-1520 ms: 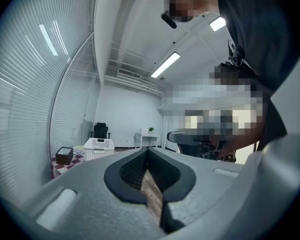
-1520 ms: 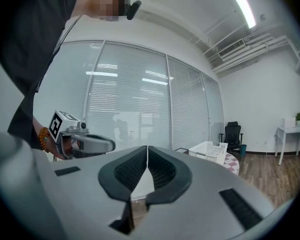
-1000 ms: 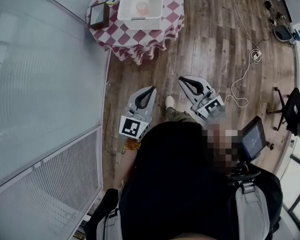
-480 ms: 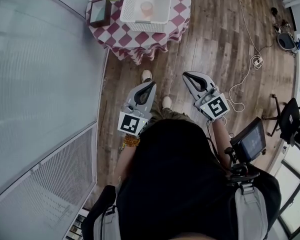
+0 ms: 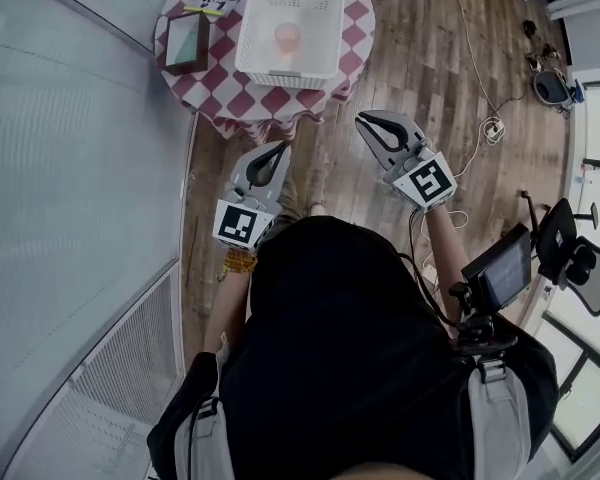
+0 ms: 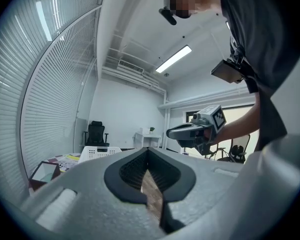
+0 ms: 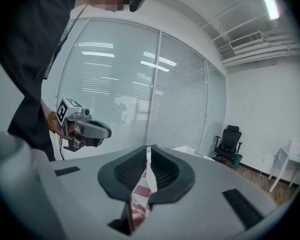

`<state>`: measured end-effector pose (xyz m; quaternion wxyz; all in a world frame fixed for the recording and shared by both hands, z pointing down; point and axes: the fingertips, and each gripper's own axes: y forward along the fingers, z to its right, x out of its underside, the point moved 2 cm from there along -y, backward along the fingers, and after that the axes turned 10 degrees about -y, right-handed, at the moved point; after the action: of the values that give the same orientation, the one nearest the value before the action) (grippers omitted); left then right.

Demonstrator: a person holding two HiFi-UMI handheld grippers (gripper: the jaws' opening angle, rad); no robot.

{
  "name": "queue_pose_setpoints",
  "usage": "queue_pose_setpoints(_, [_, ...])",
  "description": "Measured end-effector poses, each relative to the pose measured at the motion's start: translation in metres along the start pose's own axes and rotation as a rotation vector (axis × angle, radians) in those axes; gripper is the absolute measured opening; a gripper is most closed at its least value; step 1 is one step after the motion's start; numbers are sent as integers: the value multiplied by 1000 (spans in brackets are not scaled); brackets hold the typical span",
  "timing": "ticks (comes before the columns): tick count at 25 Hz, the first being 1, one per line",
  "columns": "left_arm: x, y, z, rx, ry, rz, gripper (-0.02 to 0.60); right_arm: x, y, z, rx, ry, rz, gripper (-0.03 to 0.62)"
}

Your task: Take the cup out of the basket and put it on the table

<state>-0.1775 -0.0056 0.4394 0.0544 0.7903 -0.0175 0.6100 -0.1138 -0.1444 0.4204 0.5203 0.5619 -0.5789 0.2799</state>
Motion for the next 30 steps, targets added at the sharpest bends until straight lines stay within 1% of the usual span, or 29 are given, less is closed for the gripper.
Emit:
queue_pose_setpoints(3, [-12,1,-36,-37,-1,16,6,-8,43,31,-55,-86,-30,26])
queue_pose_setpoints(7, [-19,-9,-75,-110,0,-3,6,-11,99,62,-158,-175,-89,99])
queue_pose_setpoints(12, [-18,-34,-117,-215,-32,40,6,4,169,90,-288,-297,-190,127])
queue_pose_setpoints(16, [-12,-59,-145,-320,-61,51,6,41,227,96,-431,-382,-325,165])
queue_pose_setpoints(19, [-10,-74,-162,-383,-72,61,6,74,262,96,-531,-422,-434,173])
queue_pose_setpoints(22, [-11,-84,-174,-427,-78,67,6,103,286,95,-605,-436,-532,178])
queue_pose_setpoints(25, [-10,-90,-182,-470,-91,74,6,133,305,92,-678,-477,-638,178])
queue_pose_setpoints(27, [-9,-93,-187,-485,-98,76,6,152,317,91,-713,-504,-706,179])
queue_pose_setpoints(30, [-8,-97,-190,-506,-110,76,6,177,331,87,-757,-515,-784,183])
